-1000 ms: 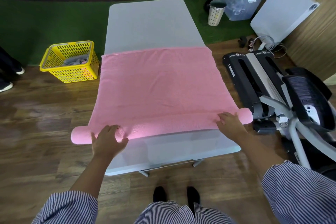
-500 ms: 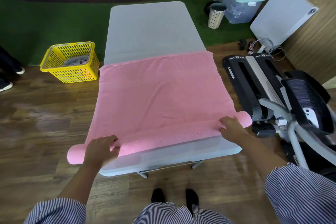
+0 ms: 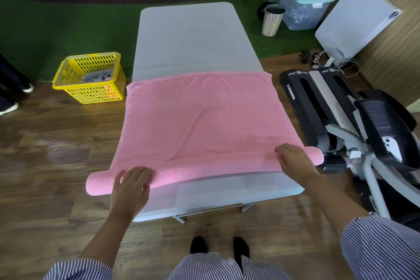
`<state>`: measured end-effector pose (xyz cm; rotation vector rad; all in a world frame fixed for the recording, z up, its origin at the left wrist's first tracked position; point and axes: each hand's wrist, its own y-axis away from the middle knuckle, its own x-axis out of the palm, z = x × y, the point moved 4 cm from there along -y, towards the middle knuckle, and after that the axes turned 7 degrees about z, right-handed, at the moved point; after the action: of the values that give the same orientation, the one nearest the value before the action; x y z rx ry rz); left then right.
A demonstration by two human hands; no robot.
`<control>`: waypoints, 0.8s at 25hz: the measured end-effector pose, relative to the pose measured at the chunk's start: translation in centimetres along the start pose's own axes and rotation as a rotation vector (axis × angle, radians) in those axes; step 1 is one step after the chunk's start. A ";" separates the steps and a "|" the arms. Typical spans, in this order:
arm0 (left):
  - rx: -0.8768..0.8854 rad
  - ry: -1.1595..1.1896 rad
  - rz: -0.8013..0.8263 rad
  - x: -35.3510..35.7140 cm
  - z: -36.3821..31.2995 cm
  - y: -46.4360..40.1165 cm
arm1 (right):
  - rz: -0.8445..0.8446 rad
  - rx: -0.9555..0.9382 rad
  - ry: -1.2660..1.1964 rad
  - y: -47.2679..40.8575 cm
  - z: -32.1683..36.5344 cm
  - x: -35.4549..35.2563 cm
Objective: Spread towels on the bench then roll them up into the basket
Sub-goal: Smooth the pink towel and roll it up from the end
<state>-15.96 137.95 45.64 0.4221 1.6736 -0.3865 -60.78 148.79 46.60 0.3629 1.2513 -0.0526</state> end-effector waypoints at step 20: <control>0.021 -0.027 0.005 0.4 -3.2 -0.8 | 0.120 -0.076 -0.029 0.4 1.9 0.9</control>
<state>-19.15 138.76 45.69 0.4343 1.6433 -0.4045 -58.62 148.71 46.34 0.3699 1.1975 0.0921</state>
